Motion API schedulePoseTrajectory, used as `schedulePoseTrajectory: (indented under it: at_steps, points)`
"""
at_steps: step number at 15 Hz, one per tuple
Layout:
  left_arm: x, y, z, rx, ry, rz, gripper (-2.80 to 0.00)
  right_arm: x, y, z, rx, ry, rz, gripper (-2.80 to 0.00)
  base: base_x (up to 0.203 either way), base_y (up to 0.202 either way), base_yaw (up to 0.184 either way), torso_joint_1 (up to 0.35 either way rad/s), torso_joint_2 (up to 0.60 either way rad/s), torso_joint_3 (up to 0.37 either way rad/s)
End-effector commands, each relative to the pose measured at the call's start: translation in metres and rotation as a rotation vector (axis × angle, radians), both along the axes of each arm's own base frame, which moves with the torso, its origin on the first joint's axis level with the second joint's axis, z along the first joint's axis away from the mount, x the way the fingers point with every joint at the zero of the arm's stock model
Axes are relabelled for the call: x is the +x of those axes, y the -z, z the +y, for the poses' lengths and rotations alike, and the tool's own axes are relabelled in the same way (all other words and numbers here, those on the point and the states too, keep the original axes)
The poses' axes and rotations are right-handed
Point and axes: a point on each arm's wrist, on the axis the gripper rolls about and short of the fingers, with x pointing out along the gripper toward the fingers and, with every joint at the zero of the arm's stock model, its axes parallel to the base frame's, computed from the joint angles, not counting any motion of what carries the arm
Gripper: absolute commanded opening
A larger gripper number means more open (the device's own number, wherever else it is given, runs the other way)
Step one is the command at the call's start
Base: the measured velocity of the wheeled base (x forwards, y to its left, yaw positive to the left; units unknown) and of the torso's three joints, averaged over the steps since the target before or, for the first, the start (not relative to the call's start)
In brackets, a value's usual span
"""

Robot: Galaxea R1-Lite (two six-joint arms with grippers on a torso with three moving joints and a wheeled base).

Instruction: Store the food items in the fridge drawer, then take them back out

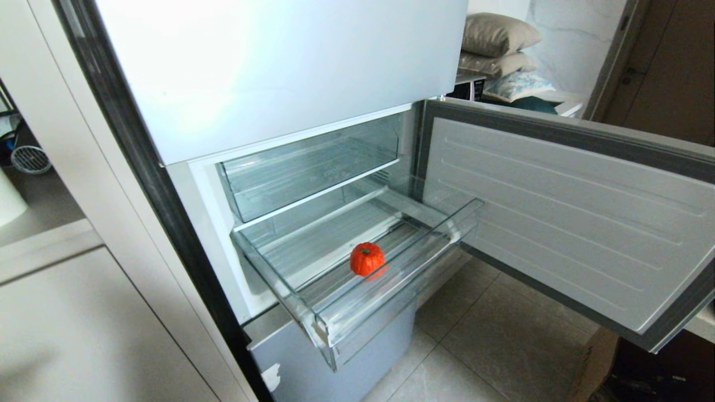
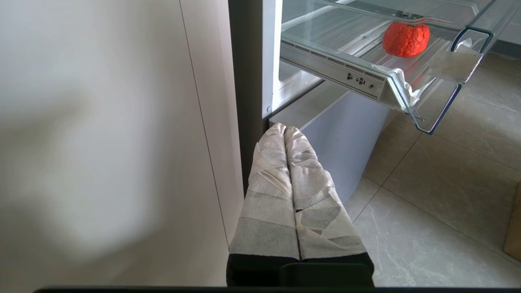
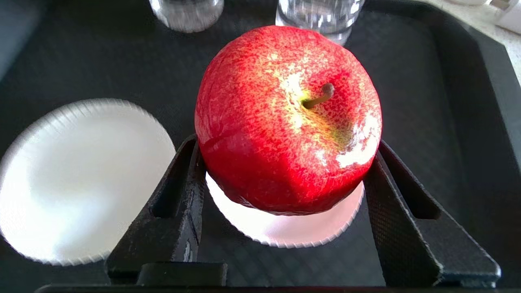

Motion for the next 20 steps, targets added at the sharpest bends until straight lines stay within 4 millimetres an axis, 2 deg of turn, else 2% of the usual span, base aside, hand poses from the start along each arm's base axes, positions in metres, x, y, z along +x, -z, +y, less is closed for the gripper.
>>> schedulePoseTrajectory:
  at_steps: [1,2,6,8,12,20]
  points:
    - [0.0,0.0,0.0,0.0,0.0,0.0,-2.8,-0.003,0.001,-0.002,-0.001,-0.004,0.039,-2.8,0.0,0.0,0.0,0.0,0.0,0.0]
    - [0.0,0.0,0.0,0.0,0.0,0.0,-2.8,-0.004,0.007,-0.003,0.027,-0.004,0.069,-2.8,0.0,0.0,0.0,0.0,0.0,0.0]
    - [0.0,0.0,0.0,0.0,0.0,0.0,-2.8,-0.001,0.012,-0.013,0.129,0.0,0.113,-2.8,0.0,0.0,0.0,0.0,0.0,0.0]
    - [0.0,0.0,0.0,0.0,0.0,0.0,-2.8,0.0,0.009,-0.019,0.121,0.005,0.112,-2.8,0.0,0.0,0.0,0.0,0.0,0.0]
    - [0.0,0.0,0.0,0.0,0.0,0.0,-2.8,-0.001,0.008,-0.019,0.12,0.009,0.111,-2.8,0.0,0.0,0.0,0.0,0.0,0.0]
    - [0.0,0.0,0.0,0.0,0.0,0.0,-2.8,-0.006,-0.009,-0.022,0.079,0.022,0.097,-2.8,0.0,0.0,0.0,0.0,0.0,0.0]
